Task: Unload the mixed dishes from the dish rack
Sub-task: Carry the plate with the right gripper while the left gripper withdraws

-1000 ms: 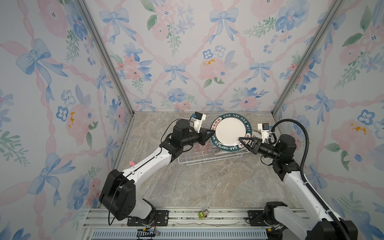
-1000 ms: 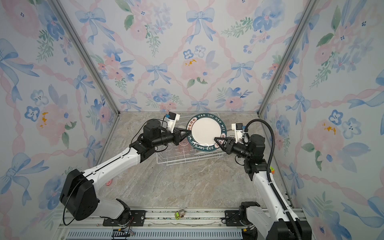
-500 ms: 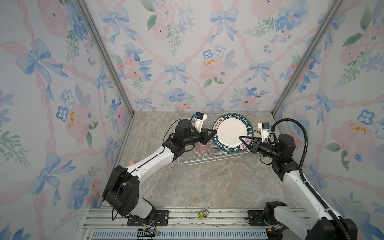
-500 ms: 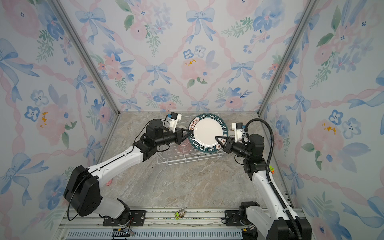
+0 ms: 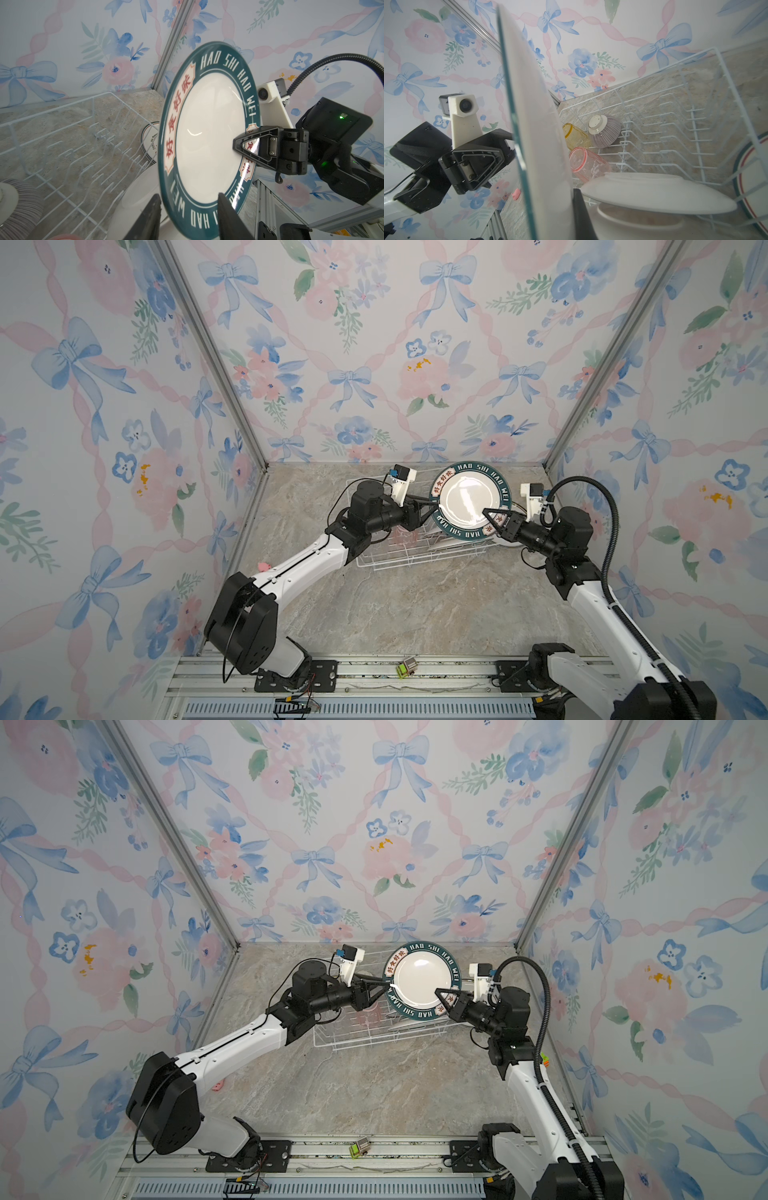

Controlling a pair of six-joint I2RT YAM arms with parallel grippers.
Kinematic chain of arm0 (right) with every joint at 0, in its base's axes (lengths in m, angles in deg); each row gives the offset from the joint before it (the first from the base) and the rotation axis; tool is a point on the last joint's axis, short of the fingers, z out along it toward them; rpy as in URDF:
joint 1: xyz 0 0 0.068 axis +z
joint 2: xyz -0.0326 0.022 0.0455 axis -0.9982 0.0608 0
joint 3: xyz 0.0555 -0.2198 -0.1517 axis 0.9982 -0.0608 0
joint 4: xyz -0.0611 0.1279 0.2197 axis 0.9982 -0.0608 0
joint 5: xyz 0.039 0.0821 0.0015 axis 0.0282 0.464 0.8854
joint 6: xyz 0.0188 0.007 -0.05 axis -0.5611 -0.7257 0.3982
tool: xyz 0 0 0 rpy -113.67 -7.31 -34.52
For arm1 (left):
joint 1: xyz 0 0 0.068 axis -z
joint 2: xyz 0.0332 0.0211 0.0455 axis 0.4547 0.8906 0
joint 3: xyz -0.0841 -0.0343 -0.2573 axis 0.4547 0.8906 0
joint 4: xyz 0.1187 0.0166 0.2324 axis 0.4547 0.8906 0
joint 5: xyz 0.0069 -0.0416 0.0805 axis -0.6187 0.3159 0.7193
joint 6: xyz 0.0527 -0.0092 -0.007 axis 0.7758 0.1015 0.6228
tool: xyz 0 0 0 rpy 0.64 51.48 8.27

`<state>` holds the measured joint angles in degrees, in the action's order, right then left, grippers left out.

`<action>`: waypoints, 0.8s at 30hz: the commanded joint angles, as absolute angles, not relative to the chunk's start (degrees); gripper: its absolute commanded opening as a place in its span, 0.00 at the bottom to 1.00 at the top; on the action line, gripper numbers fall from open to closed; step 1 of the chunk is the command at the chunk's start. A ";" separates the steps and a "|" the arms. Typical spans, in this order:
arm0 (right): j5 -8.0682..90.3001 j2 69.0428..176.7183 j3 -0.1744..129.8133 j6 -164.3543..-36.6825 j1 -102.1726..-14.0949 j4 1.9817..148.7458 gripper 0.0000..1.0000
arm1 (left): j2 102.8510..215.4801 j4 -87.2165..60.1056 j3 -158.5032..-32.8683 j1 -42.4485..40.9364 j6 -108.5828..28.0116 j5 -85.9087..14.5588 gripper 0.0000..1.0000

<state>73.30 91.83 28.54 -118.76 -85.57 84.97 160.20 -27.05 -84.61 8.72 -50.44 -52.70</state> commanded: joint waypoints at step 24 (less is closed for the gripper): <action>54.87 105.22 29.98 -119.05 -112.60 75.54 0.00 | 153.67 -19.79 -74.82 15.96 -41.17 -31.23 0.44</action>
